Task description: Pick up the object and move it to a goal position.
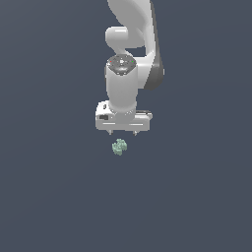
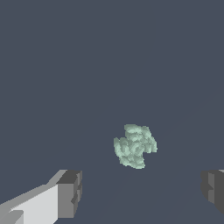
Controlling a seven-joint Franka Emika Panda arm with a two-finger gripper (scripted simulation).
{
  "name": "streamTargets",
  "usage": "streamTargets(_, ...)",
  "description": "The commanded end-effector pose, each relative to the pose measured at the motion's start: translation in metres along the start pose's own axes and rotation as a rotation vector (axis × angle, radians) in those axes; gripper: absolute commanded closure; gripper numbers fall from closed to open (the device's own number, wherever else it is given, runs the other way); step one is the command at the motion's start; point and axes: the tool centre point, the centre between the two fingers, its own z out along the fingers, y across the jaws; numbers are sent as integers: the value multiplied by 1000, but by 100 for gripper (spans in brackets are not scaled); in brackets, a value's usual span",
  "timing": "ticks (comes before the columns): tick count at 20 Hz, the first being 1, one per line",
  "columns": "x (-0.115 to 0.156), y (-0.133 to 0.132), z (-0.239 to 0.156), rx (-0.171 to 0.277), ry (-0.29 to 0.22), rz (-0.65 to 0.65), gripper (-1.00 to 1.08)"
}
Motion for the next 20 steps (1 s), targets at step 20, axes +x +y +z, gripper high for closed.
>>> streamTargets(20, 8, 25, -13, -12, 23, 72, -92)
